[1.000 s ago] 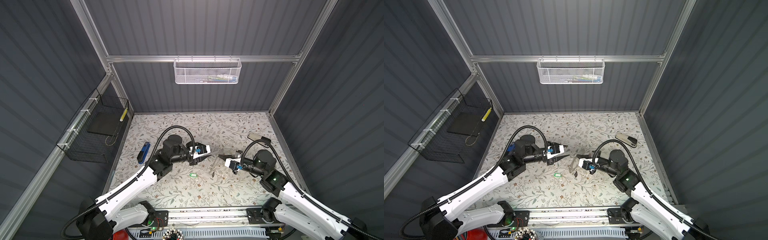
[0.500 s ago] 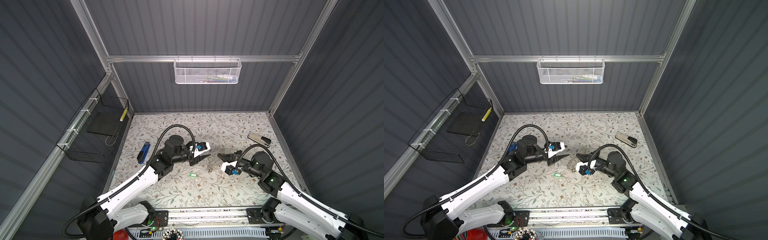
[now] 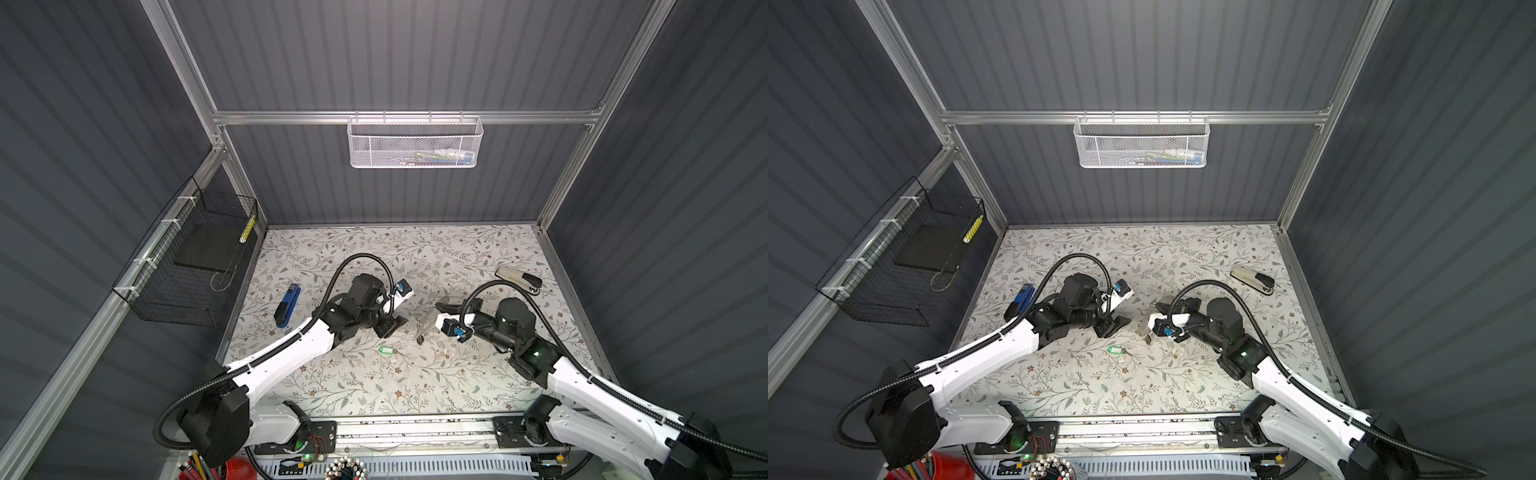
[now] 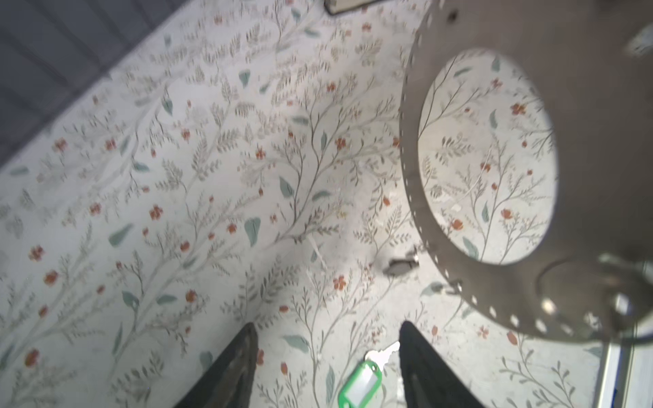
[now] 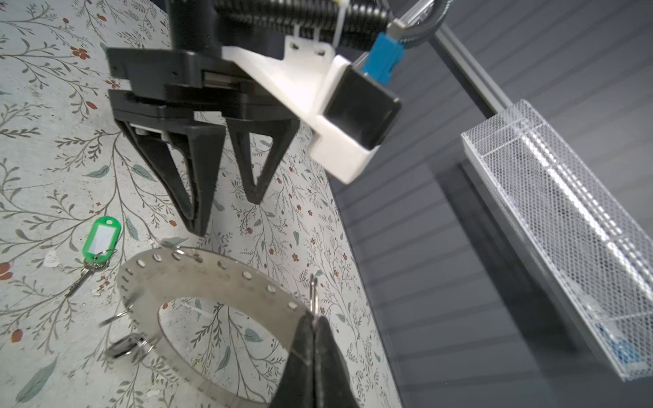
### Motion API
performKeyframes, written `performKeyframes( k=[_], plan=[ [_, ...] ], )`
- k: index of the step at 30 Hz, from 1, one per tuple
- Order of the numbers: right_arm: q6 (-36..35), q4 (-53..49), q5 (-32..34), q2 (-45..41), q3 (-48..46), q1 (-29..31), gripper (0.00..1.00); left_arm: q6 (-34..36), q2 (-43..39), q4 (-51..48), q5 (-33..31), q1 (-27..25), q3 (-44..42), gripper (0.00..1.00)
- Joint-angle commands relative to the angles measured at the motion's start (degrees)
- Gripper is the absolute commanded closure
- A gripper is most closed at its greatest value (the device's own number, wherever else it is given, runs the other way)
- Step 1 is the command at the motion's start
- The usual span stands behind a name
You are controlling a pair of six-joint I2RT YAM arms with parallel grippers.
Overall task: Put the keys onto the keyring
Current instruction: 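Move the left gripper over the green-tagged key on the table, then lower the left gripper and close it on the green-tagged key's ring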
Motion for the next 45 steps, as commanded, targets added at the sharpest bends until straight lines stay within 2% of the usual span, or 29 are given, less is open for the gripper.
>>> performKeyframes(
  k=[1, 4, 7, 15, 22, 32, 42, 45],
  plan=[
    [3.0, -2.5, 1.6, 0.1, 2.6, -0.2, 1.0, -4.5, 1.7, -8.1, -2.4, 0.3, 0.2, 0.36],
    [4.7, -3.4, 2.2, -0.3, 2.7, -0.2, 1.0, -6.9, 3.7, -8.7, -3.7, 0.3, -0.7, 0.36],
    [6.3, -5.0, 3.4, -0.9, 3.5, -0.2, 1.0, -11.6, 8.4, -14.3, -5.7, 0.3, 3.3, 0.4],
    [9.6, -5.5, 2.8, -1.5, 3.9, -0.2, 1.0, -34.4, 15.2, -21.1, -4.1, -0.7, 8.4, 0.47],
    [9.8, -3.9, 0.4, -2.8, 2.0, -0.2, 1.0, -47.9, 17.7, -21.7, -1.0, -1.7, 9.4, 0.49],
    [10.9, -3.4, 0.8, -2.5, 1.5, -0.2, 1.0, -55.5, 25.9, -25.8, 2.1, -2.9, 14.8, 0.6],
    [11.0, -3.1, 0.9, -0.9, 1.6, -0.2, 1.0, -59.4, 27.8, -26.4, 2.4, -3.6, 15.2, 0.65],
    [10.9, -3.1, 0.9, -0.8, 1.5, -0.2, 1.0, -59.5, 28.6, -26.3, 3.2, -3.8, 15.5, 0.7]
  ],
)
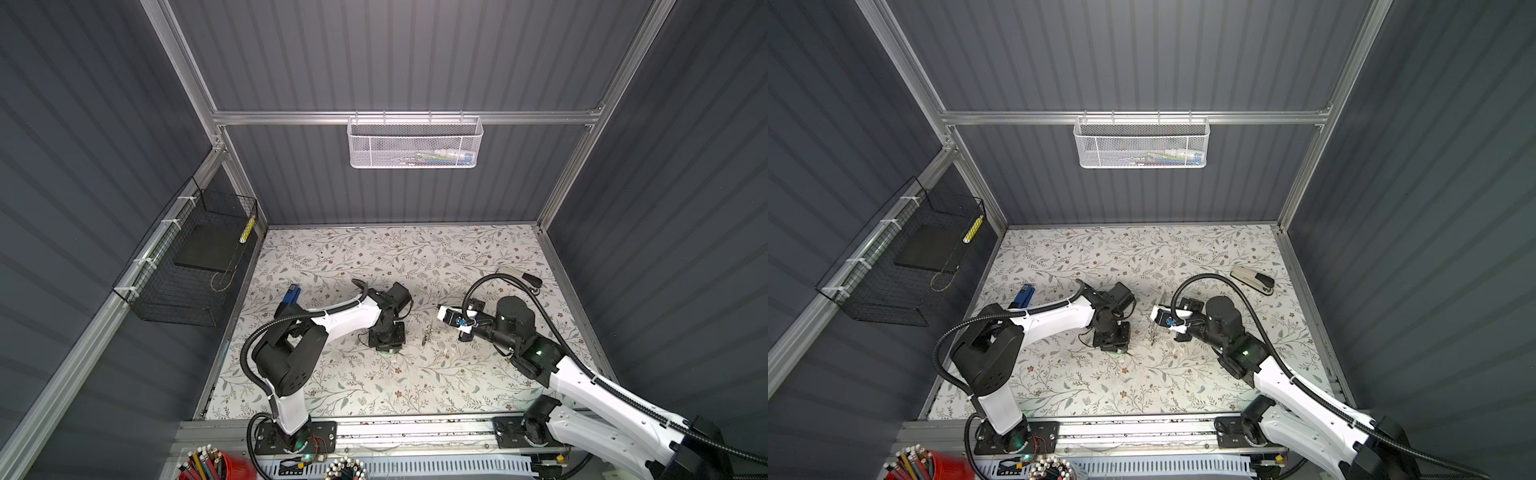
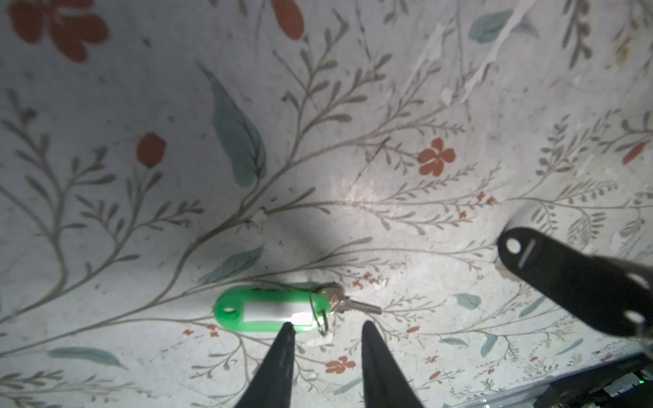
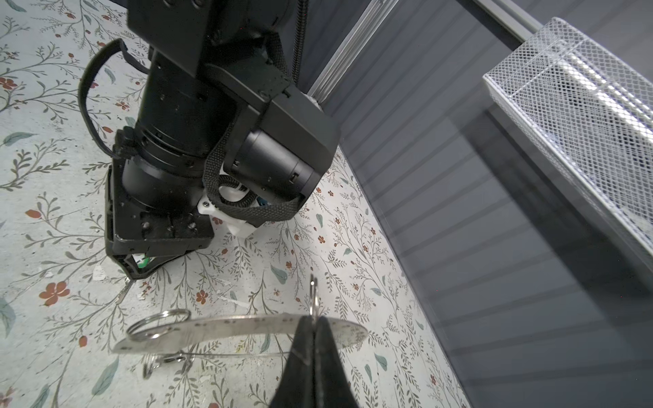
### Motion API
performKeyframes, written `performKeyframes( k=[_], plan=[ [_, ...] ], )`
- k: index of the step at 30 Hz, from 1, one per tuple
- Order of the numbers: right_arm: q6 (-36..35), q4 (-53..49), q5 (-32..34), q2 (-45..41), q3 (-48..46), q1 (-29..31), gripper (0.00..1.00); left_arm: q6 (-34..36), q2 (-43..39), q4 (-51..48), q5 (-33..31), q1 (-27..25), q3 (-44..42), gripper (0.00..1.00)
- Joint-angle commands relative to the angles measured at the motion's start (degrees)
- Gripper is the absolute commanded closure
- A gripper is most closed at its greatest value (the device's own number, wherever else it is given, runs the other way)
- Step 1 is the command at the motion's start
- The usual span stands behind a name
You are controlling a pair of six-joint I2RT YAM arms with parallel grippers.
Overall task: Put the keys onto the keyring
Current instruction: 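Lower the left gripper and close it on the green-tagged key's ring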
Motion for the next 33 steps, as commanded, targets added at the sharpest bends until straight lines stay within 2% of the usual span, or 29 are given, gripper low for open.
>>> performKeyframes(
  k=[1, 9, 23, 28, 33],
  plan=[
    [0.9, 2.4, -0.2, -0.2, -0.3, -0.1, 1.0, -1.3, 1.7, -1.9, 1.6, -0.5, 1.7, 0.71],
    [1.1, 2.5, -0.2, 0.0, -0.3, -0.1, 1.0, -1.8, 2.2, -3.1, 0.9, -0.9, 2.3, 0.73],
    [1.6, 2.8, -0.7, 0.3, -0.4, -0.1, 1.0, -2.4, 2.7, -4.2, -0.9, -1.4, 2.5, 0.85],
    [1.6, 2.9, -0.8, 0.7, -0.3, -0.1, 1.0, -2.8, 2.8, -4.5, -1.8, -1.5, 2.5, 0.79],
    [1.9, 3.1, -1.1, 1.0, -0.3, -0.1, 1.0, -3.2, 2.9, -3.8, -2.1, -1.6, 2.4, 0.78]
  ],
)
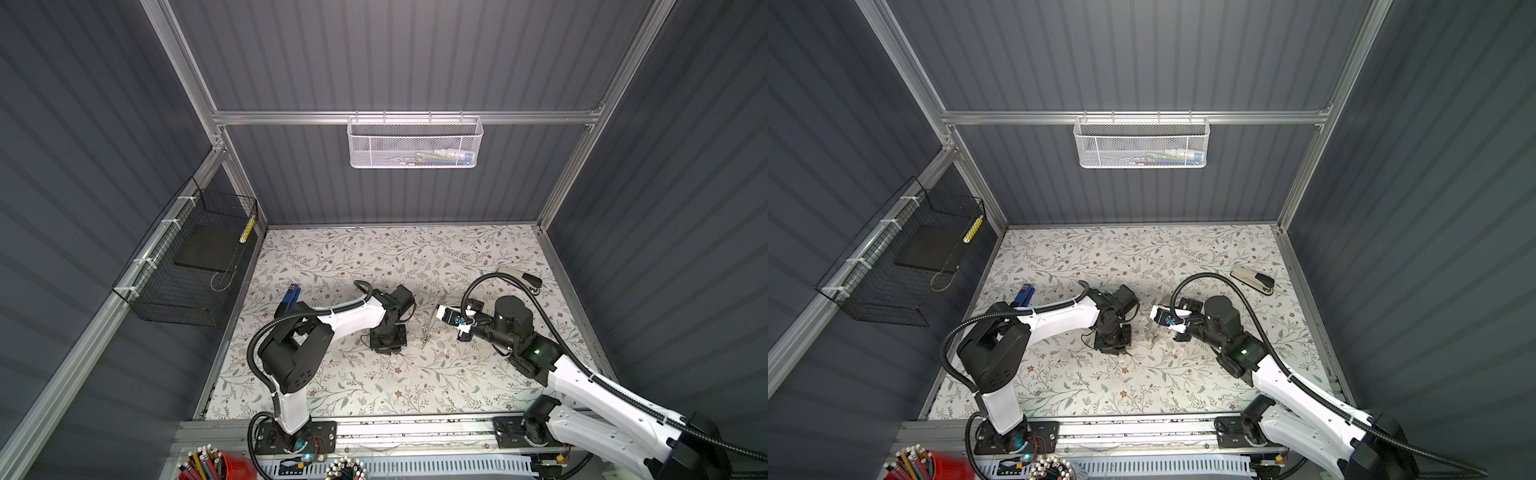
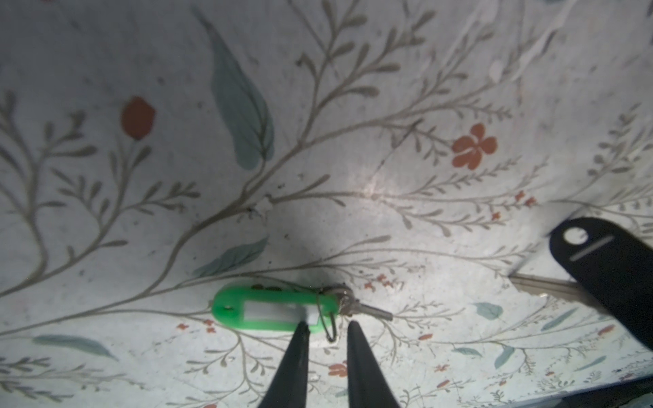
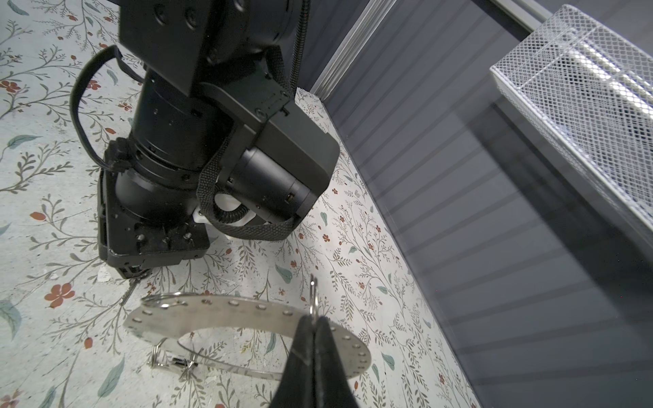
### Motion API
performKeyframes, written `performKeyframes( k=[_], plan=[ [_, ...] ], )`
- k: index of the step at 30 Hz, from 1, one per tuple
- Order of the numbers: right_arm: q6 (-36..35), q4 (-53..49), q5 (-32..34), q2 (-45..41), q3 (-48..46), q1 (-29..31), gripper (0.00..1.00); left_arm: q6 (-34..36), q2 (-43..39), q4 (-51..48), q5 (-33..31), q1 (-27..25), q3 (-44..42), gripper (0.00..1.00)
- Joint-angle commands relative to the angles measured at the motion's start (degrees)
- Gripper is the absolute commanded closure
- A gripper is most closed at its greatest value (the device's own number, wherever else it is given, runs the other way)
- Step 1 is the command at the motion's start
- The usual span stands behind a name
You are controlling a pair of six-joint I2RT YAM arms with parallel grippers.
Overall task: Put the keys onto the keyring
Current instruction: 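Lower the left gripper and close it on the green-tagged key's ring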
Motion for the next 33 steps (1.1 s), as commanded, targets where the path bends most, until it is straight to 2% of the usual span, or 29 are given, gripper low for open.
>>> performKeyframes(
  k=[1, 9, 19, 24, 33],
  plan=[
    [0.9, 2.7, -1.0, 0.0, -0.2, -0.2, 1.0, -1.2, 1.3, -1.4, -0.9, -0.3, 1.3, 0.78],
    [0.7, 2.4, -0.9, 0.4, -0.1, -0.2, 1.0, -2.4, 0.6, -0.8, -1.9, -0.5, 1.3, 0.81],
    [0.6, 2.3, -1.0, 0.6, 0.1, -0.1, 1.0, -2.1, 1.4, 0.3, -1.3, -0.5, 1.9, 0.77],
    [0.6, 2.2, -1.0, 0.6, 0.0, -0.1, 1.0, -2.1, 1.9, -0.1, -1.6, -0.6, 2.3, 0.8],
    [0.5, 2.1, -1.2, 0.8, 0.1, -0.1, 1.0, -2.0, 2.5, -1.0, -1.8, -0.6, 2.6, 0.91]
  ],
)
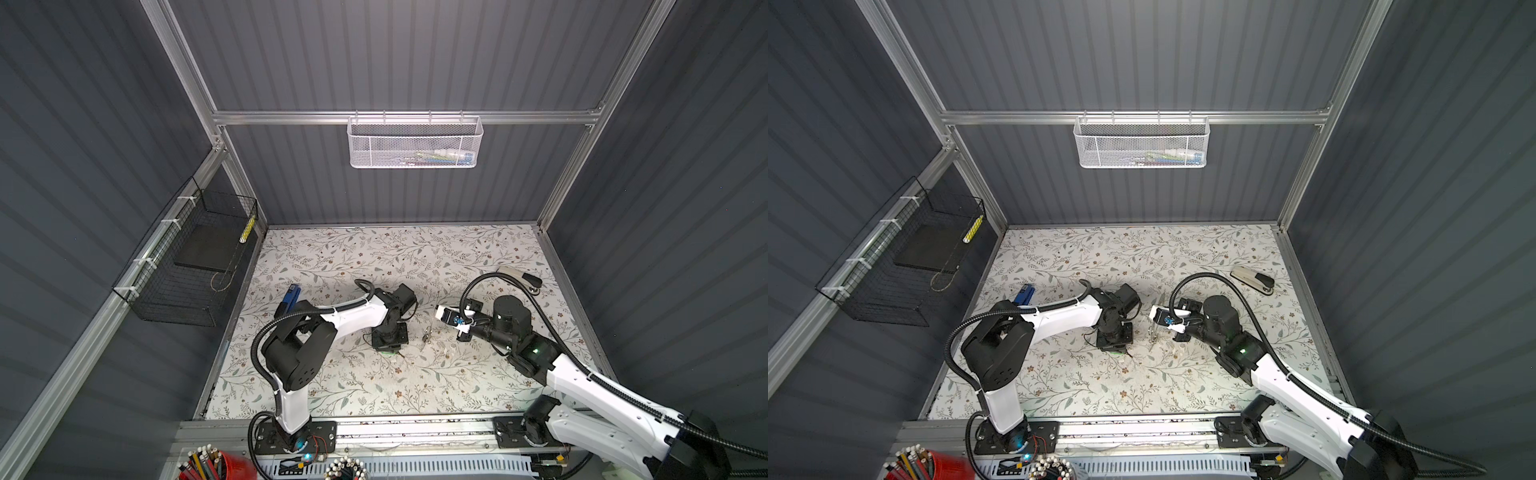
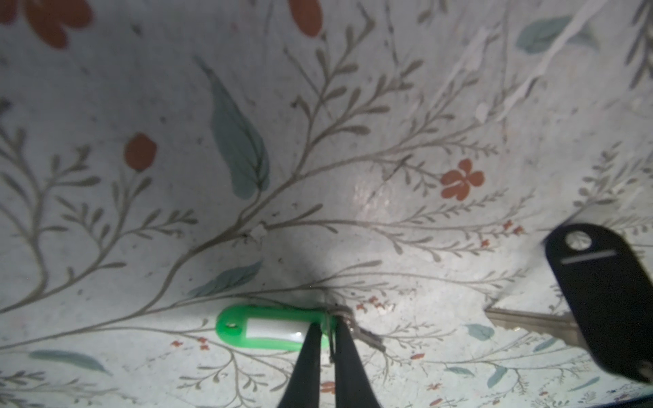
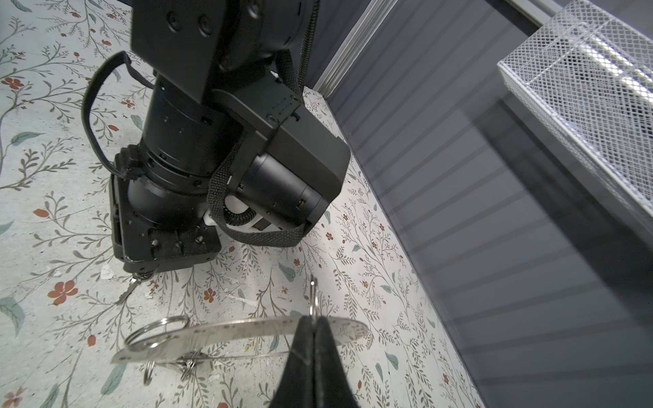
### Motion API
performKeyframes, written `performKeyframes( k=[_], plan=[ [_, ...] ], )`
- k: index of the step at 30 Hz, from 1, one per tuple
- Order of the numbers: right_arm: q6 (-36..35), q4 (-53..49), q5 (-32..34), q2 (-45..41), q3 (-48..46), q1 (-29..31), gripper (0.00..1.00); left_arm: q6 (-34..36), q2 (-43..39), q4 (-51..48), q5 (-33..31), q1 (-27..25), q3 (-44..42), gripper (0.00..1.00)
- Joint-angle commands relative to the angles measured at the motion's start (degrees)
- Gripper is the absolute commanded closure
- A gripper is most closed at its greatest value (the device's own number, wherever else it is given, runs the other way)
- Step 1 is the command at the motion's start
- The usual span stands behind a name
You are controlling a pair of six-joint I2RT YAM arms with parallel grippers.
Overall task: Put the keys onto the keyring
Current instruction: 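Lower the left gripper and close it on the green-tagged key's ring, then lift the green-tagged key with the left gripper toward the plate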
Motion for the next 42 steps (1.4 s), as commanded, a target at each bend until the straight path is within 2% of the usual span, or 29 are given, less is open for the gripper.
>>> performKeyframes(
  k=[1, 8, 11, 14, 17, 19, 23, 25, 27, 33, 38, 42],
  plan=[
    [0.5, 2.1, -1.0, 0.2, 0.1, -0.1, 1.0, -0.5, 0.8, -1.5, -0.6, -0.4, 1.1, 0.92],
    [0.5, 2.1, -0.8, 0.2, 0.0, -0.1, 1.0, 0.2, 0.4, -1.7, -0.7, -0.4, 1.3, 0.99],
    [1.0, 2.0, -0.6, 0.1, 0.2, -0.2, 1.0, 3.0, -0.5, -1.9, -0.9, -0.6, 1.9, 1.0],
    [2.9, 1.7, -1.0, 0.1, 0.6, -0.8, 1.0, 9.5, -3.0, -2.6, -2.4, -0.7, 3.0, 1.0],
    [3.8, 1.2, -1.9, 0.2, 1.3, -1.0, 1.0, 18.3, -8.5, -1.6, -7.0, -0.9, 3.0, 1.0],
    [3.9, 0.9, -2.1, 0.2, 1.6, -1.0, 1.0, 24.7, -13.6, 1.1, -8.9, -1.0, 1.6, 1.0],
    [4.6, -0.1, -2.7, 0.0, 2.3, -1.0, 1.0, 36.8, -23.6, 9.6, -8.8, -1.0, -2.8, 1.0],
    [4.2, -0.9, -3.2, 0.0, 2.8, -1.0, 1.0, 42.4, -27.3, 12.9, -7.3, -1.0, -4.8, 1.0],
    [3.2, -1.8, -3.4, 0.0, 3.2, -0.9, 1.0, 50.1, -30.4, 16.0, -2.4, -1.0, -7.0, 1.0],
    [2.0, -3.8, -3.9, 0.0, 4.4, -0.3, 1.0, 64.9, -36.5, 23.1, 4.4, -1.0, -11.2, 1.0],
    [1.2, -5.5, -4.7, 0.6, 5.4, 0.7, 1.0, 72.5, -39.8, 24.8, 8.2, -1.0, -13.4, 1.0],
    [1.1, -5.9, -4.7, 1.5, 5.6, 1.9, 1.0, 75.5, -41.5, 25.1, 11.4, -1.0, -14.5, 1.0]
  ],
)
